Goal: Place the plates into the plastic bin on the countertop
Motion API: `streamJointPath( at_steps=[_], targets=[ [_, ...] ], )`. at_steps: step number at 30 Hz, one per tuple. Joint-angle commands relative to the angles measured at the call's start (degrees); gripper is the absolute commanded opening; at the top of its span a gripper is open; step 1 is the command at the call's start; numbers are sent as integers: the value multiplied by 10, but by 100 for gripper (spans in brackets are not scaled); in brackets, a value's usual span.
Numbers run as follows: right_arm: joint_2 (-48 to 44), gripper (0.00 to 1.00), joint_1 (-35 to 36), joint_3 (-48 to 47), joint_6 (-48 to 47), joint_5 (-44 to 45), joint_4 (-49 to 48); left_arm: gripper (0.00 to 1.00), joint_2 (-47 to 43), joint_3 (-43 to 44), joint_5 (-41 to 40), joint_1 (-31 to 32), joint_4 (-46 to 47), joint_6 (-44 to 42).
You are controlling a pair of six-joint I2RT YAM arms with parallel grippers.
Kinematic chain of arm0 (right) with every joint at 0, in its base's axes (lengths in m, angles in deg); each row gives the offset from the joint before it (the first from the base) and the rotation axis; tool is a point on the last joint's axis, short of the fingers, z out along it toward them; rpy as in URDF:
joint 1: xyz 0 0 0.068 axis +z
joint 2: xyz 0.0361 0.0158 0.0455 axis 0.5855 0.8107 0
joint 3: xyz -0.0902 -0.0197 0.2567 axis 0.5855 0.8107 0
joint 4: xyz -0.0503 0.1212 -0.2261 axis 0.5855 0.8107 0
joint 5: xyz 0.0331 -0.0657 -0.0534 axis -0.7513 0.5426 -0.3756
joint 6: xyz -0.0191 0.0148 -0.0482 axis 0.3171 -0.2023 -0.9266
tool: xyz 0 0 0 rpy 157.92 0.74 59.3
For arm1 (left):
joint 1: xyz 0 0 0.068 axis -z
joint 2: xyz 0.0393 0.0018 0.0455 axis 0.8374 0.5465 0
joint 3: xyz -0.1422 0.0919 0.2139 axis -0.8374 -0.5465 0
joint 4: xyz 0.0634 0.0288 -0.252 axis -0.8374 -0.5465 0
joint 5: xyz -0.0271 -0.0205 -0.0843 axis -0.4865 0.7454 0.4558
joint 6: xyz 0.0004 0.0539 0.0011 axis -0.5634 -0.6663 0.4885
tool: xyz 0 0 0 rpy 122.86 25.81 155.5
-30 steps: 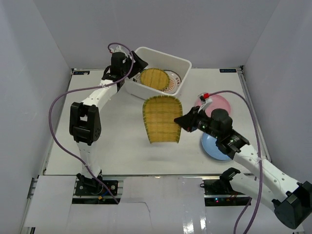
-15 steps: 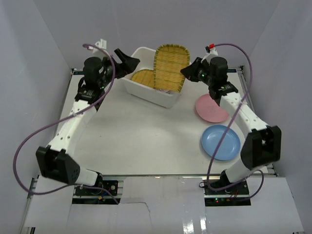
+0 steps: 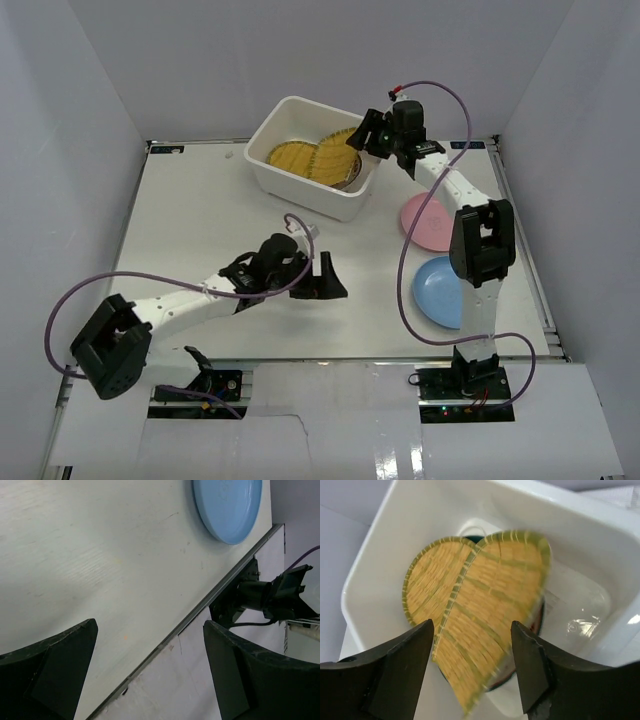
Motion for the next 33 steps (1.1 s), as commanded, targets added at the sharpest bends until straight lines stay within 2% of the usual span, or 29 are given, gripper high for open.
streamJointPath(
  at_steps=[1,4,5,7,8,9,10,12,13,15,16,17,20,22,25,26,28,29,31,33],
  targets=[
    [-48,71,3,-52,-23,3,-6,98,80,68,-27,70,64,10],
    [-118,72,-22,5,-35,5,-4,97,143,131,-40,122,74,-1],
    [-164,71,-31,28,-39,3,-4,93,183,145,-39,132,81,-3],
    [-218,57,-67,123,-52,15,-7,90,222,188,-36,156,89,-2],
    [-275,39,-81,161,-56,25,-9,89,260,202,-29,162,97,-3],
    [-302,32,-111,200,-58,33,-11,86,279,216,-29,169,98,-4],
    [-330,24,-130,277,-60,41,-16,84,299,246,-28,180,98,-4],
    [-399,10,-188,349,-59,42,-21,79,353,276,-15,188,98,-9],
    [-420,10,-216,409,-58,43,-22,78,369,289,-14,195,98,-11],
    [-469,13,-264,460,-58,55,-28,76,413,326,-19,202,92,-15],
    [-481,20,-278,481,-59,62,-36,74,426,339,-24,202,89,-16],
    [-492,35,-301,511,-63,67,-37,73,439,364,-31,203,78,-21],
    [-486,50,-322,536,-71,67,-36,68,494,407,-76,204,44,-39],
    [-475,57,-326,536,-76,61,-36,62,536,449,-103,204,42,-52],
    [-423,59,-326,531,-74,72,-41,51,579,494,-138,205,-2,-63],
    [-410,59,-326,532,-74,77,-41,39,583,497,-146,204,-8,-64],
    [-377,59,-326,537,-74,87,-42,24,586,493,-178,204,-15,-70],
    [-367,59,-326,544,-74,89,-42,11,583,490,-185,204,-18,-73],
    [-352,59,-326,553,-72,91,-64,1,572,465,-201,204,-23,-81],
    [-344,59,-326,562,-70,100,-77,0,542,440,-222,204,-23,-90]
  ],
)
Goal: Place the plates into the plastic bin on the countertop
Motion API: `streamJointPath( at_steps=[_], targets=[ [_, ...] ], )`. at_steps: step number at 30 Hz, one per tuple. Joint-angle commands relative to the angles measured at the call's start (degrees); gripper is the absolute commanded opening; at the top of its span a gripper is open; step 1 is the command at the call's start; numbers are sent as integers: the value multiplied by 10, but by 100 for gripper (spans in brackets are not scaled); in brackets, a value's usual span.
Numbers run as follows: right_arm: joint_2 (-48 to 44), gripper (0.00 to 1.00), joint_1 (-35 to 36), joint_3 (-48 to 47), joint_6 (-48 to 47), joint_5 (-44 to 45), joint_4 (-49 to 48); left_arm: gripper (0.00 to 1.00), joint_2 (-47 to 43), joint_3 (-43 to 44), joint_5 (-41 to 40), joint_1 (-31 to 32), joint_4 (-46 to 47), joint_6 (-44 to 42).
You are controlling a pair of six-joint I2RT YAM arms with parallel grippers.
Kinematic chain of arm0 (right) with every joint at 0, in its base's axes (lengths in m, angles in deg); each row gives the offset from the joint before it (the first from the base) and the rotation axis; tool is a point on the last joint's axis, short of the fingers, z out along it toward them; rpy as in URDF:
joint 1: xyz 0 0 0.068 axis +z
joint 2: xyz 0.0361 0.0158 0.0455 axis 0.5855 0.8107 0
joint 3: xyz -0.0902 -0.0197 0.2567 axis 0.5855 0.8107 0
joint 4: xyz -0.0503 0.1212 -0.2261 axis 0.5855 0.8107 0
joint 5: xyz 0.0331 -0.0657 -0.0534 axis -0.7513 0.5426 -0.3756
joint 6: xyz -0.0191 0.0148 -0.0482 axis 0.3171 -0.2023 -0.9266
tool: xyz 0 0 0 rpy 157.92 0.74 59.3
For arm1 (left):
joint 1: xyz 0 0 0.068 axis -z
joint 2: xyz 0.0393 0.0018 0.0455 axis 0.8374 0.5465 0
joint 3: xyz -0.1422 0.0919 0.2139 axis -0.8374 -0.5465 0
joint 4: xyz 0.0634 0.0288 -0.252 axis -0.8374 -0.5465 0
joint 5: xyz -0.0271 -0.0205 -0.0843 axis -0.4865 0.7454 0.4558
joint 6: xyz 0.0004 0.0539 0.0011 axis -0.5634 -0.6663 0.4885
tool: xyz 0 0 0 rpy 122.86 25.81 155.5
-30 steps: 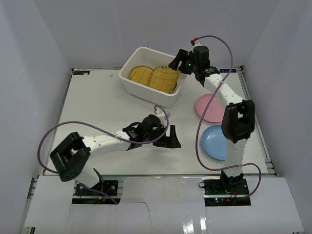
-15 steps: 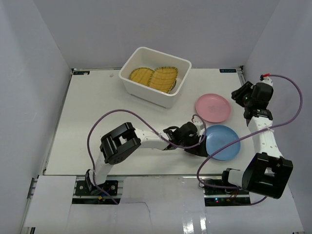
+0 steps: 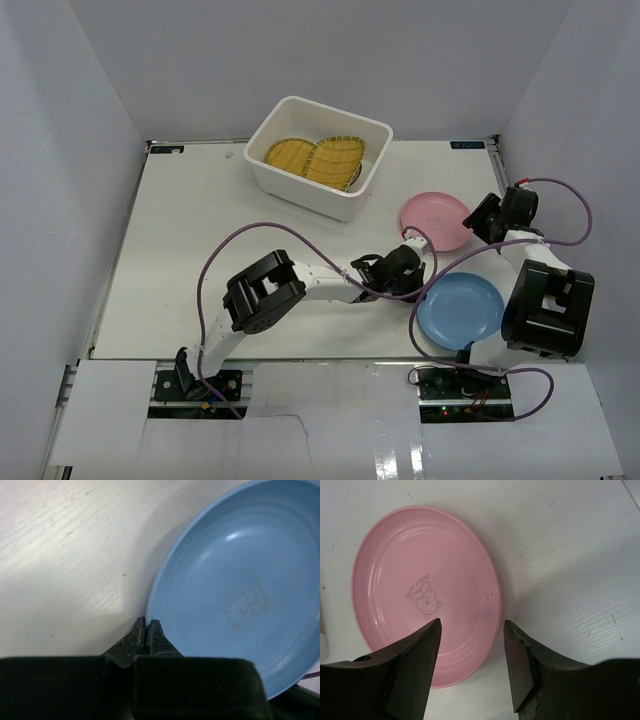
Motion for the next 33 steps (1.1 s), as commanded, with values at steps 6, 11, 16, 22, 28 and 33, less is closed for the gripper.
streamJointPath(
  at_steps=[6,11,16,22,28,33],
  targets=[
    [57,59,-1,6,1,6,-52,0,-171,-197,-124,-4,-101,-66],
    [105,45,-1,21,37,-43,-87,0,-357,-294,-159,-49,-155,-74],
    [92,8,-1,50,77,-57,-120,0,-520,-266,-113,-170,-216,-98],
    [-64,8,-1,86,99,-41,-141,0,-500,-103,-84,-301,-226,-143],
    [-223,8,2,65,92,-79,-135,0,-323,101,-28,-415,-246,-151],
    [-234,8,57,-51,52,-105,-76,0,-128,279,-41,-438,-317,-168]
  ],
)
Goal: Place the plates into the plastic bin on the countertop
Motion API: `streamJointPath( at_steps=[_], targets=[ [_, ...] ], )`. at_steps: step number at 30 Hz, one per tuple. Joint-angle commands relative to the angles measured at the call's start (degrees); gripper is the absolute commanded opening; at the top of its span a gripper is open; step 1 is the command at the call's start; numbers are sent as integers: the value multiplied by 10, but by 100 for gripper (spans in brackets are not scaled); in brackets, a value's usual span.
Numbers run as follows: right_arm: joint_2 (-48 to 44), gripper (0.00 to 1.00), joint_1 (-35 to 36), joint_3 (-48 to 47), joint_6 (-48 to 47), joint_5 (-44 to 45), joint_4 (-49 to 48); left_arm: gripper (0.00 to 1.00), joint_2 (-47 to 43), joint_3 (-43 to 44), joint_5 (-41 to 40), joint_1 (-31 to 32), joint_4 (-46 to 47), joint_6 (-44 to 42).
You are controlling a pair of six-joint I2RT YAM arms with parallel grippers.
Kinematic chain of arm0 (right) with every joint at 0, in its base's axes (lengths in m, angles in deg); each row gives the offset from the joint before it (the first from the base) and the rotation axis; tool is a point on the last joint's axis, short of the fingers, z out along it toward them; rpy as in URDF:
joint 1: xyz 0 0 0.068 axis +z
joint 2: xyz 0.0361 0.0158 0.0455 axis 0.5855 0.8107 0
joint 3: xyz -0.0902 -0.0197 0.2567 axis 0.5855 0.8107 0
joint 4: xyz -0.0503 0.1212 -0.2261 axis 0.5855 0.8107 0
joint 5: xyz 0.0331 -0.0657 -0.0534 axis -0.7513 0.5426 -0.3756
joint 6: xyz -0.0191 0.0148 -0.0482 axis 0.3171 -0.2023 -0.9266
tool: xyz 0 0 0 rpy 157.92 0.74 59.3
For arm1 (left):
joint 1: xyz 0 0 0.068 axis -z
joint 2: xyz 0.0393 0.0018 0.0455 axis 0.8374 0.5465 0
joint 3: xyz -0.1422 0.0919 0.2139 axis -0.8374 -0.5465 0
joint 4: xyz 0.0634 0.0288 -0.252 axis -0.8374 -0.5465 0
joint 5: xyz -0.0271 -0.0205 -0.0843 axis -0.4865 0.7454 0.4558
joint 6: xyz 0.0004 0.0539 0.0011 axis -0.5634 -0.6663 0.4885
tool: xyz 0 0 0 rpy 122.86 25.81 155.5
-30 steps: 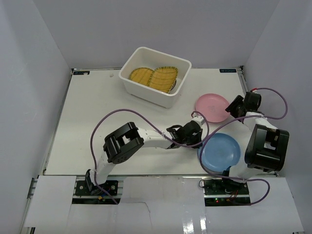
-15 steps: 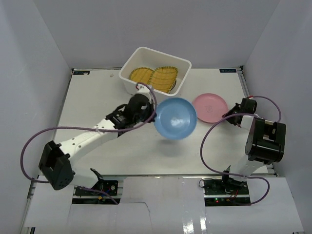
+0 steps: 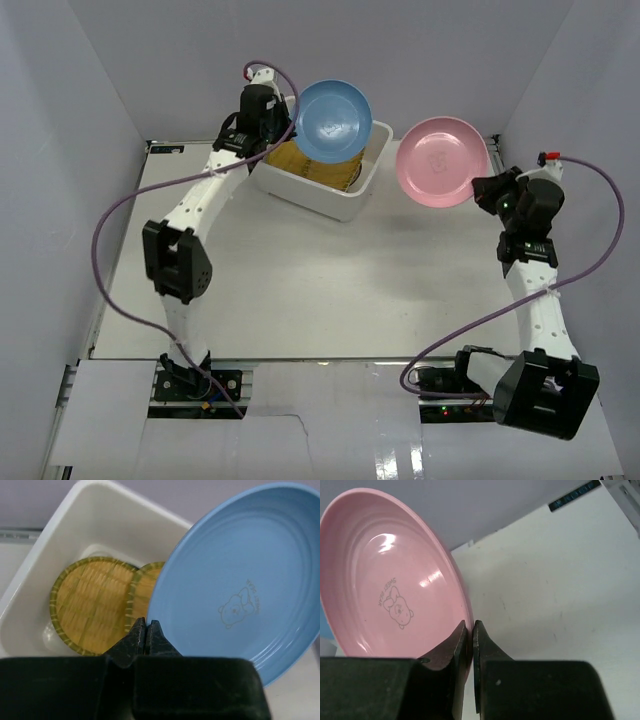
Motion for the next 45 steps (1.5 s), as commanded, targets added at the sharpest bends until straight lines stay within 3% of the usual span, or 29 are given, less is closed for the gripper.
streamJointPath(
  at_steps=[1,3,4,6,7,8,10,11,14,17,18,21,23,27,29,30,33,35,41,43,45],
  targets=[
    [18,8,67,-104,-38,-23,20,0,84,104,10,-15,-83,-15],
    [49,8,120,-142,-48,9,21,1,135,141,11,-20,-106,-16],
    [63,8,144,-181,-52,16,23,10,147,167,17,-25,-111,-15],
    [117,8,190,-226,-55,35,29,31,161,177,37,-30,-116,-14],
    [136,8,206,-270,-64,43,35,60,157,175,55,-33,-115,-14],
    [178,8,222,-293,-71,66,42,72,151,169,55,-34,-114,-13],
    [221,8,267,-356,-87,93,58,90,107,148,59,-40,-103,-7],
    [262,8,278,-376,-100,122,63,93,85,107,60,-42,-92,0],
    [341,8,306,-454,-110,150,95,98,-40,17,47,-53,-19,14],
    [401,8,315,-502,-105,160,102,98,-215,-161,-28,-54,73,13],
    [416,8,321,-512,-104,164,105,98,-302,-259,-62,-54,96,8],
    [469,8,332,-547,-103,167,118,98,-408,-397,-96,-54,138,8],
    [512,9,345,-588,-104,157,134,98,-474,-439,-76,-54,134,8],
    [551,54,354,-662,-114,135,209,98,-529,-493,-7,-53,86,19],
    [513,69,354,-659,-115,131,204,98,-549,-517,32,-53,66,20],
    [494,83,354,-656,-120,131,200,98,-572,-526,36,-53,62,22],
    [407,99,355,-627,-142,118,195,98,-615,-548,94,-53,43,23],
    [315,90,355,-536,-155,108,173,98,-648,-560,110,-53,23,26],
    [-8,90,355,-126,-138,54,2,98,-710,-607,188,-53,2,42],
    [-107,90,356,-53,-134,52,-5,98,-732,-612,214,-53,-2,39],
    [-158,90,356,-3,-145,60,52,98,-745,-616,217,-53,-12,36]
  ],
)
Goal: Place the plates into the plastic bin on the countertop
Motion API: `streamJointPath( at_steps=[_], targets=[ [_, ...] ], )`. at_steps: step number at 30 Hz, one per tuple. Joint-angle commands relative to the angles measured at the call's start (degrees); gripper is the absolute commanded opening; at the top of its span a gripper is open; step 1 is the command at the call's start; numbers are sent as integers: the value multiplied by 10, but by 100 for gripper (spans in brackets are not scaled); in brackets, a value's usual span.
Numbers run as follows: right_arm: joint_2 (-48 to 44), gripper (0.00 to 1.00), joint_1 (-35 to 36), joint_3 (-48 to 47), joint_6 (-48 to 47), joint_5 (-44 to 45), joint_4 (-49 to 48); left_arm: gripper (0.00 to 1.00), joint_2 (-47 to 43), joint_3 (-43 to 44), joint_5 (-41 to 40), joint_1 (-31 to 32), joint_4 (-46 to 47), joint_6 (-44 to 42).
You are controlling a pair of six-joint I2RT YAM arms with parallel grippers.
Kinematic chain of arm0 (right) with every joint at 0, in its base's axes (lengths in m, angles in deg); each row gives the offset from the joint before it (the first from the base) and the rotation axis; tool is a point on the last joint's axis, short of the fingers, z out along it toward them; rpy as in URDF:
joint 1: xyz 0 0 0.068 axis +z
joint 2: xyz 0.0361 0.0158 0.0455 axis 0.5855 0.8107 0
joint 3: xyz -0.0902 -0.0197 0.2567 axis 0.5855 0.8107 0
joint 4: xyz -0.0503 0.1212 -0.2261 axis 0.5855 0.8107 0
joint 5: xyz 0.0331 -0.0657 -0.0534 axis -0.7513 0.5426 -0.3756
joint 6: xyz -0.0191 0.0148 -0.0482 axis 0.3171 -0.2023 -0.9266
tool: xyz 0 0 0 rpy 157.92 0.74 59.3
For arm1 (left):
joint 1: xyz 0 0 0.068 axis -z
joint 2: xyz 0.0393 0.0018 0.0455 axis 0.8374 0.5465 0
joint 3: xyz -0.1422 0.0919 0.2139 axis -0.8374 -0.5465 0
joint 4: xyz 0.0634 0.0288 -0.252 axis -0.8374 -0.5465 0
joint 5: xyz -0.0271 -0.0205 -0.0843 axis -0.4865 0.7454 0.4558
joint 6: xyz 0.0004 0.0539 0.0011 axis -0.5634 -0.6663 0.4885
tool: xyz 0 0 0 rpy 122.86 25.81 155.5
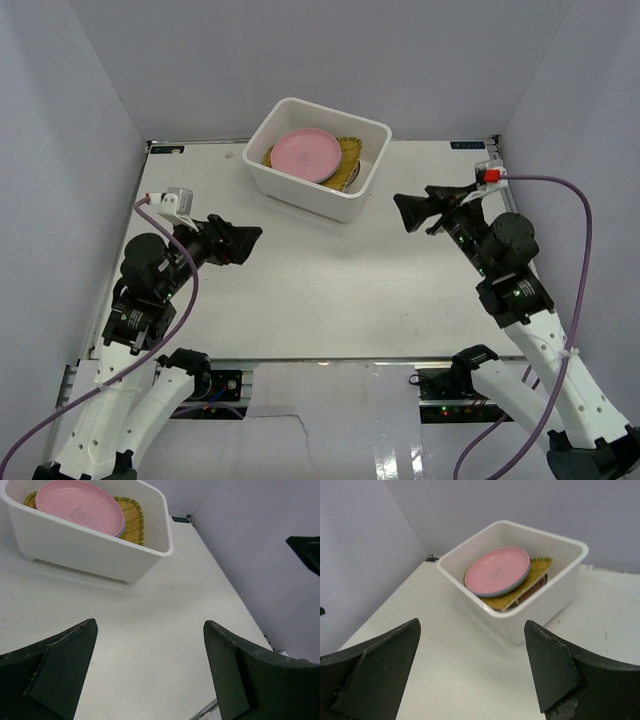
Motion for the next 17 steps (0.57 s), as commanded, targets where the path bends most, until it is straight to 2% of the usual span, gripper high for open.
streamJointPath(
  at_steps=[1,3,8,11,17],
  targets=[
    [-57,90,-1,75,-17,-6,33,98,-22,-14,44,1,-32,0],
    [-98,90,0,103,-34,10,93,98,-33,-21,41,1,-42,-5],
    [-201,90,-1,163,-44,54,102,98,-52,-29,40,1,-67,-6],
    [-207,90,-1,158,-39,53,93,98,-50,-16,43,2,-64,-5],
    [-164,90,-1,82,-52,38,97,98,-27,23,29,1,-61,-11]
  ],
)
